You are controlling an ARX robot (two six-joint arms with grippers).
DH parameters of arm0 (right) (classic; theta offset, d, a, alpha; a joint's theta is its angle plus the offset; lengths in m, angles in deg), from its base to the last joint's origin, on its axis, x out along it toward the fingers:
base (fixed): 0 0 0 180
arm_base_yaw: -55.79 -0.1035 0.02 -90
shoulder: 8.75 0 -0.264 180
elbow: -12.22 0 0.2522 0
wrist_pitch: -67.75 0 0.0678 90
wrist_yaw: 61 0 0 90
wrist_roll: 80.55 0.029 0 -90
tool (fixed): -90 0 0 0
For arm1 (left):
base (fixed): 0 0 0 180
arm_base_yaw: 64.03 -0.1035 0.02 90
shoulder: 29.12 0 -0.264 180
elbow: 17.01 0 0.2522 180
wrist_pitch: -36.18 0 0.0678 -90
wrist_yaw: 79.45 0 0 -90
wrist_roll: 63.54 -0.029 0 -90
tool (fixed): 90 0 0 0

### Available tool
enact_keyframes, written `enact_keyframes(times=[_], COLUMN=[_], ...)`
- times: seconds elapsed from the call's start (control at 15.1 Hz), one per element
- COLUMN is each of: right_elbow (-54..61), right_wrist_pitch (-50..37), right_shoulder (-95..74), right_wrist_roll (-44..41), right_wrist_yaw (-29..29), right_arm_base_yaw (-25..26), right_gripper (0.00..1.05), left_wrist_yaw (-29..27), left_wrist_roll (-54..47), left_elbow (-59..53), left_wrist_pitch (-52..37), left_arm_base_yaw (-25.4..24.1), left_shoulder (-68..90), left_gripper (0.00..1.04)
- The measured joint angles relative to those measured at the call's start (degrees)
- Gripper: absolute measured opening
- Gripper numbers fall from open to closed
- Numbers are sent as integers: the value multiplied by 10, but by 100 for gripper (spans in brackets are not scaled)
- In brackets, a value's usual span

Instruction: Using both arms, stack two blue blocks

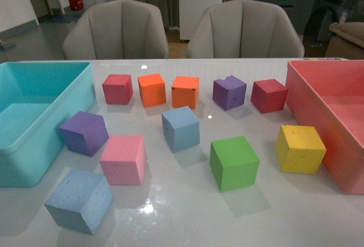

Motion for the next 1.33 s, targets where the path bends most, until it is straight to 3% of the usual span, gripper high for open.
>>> enact_keyframes(times=[0.13,0.2,0.53,0.6,1.2,1.33], right_elbow=[21,27,56,70,72,71], right_wrist_pitch=[20,29,89,66,198,299], right_shoulder=[48,68,156,164,288,383], right_wrist_roll=[-8,-10,-10,-10,-10,-10], right_wrist_yaw=[61,60,63,63,63,65], right_arm_base_yaw=[52,63,62,62,62,62], right_gripper=[13,1,2,2,2,2], left_wrist_yaw=[0,-1,0,0,0,0], left_wrist_roll=[0,0,0,0,0,0], left_elbow=[0,0,0,0,0,0], left_wrist_pitch=[0,0,0,0,0,0], left_arm_base_yaw=[0,0,0,0,0,0], left_shoulder=[0,0,0,0,0,0], left_gripper=[98,98,98,98,98,98])
